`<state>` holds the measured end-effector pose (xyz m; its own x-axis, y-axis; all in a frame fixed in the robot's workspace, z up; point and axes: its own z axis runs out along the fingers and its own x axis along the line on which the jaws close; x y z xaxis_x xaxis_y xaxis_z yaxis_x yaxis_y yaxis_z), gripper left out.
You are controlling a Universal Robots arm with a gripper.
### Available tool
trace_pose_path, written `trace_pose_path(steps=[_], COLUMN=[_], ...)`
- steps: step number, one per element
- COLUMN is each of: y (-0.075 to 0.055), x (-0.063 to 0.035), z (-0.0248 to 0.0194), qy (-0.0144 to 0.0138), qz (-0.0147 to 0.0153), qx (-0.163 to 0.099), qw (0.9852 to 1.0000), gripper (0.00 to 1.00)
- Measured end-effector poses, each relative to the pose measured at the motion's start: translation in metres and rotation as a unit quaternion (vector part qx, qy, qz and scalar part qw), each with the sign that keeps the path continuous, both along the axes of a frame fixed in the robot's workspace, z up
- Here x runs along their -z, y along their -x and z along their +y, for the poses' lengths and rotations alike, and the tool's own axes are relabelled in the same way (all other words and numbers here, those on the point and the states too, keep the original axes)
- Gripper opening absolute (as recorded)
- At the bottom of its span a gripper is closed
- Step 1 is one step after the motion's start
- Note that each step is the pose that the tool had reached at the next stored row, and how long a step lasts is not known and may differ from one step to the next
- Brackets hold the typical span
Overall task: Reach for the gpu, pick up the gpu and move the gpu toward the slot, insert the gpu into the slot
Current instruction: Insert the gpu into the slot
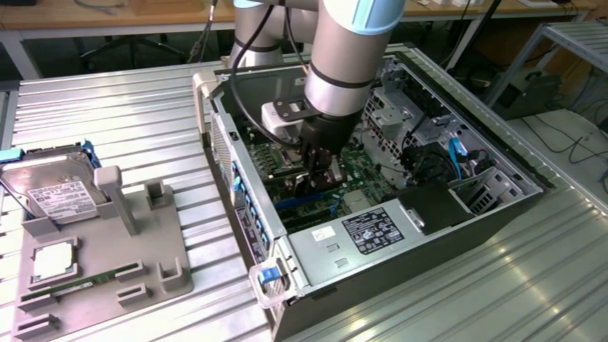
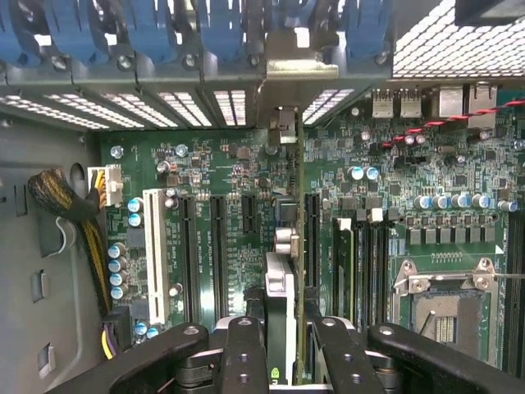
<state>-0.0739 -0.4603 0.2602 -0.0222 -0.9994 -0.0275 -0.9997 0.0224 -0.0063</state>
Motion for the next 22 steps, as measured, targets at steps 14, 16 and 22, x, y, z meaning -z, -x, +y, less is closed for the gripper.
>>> trace_pose_path(steps=[14, 16, 22], y=[0.003, 0.0037, 0.0044], x=[0.0029, 0.0034, 0.0038], z=[0.0019, 0.0019, 0.0022], qy=[0.0, 0.0, 0.0], qz=[-0.001, -0.0019, -0.0086], qx=[0.012, 0.013, 0.013], qw=[0.9999, 0.9999, 0.9999], gripper=[0.27, 0.27, 0.27])
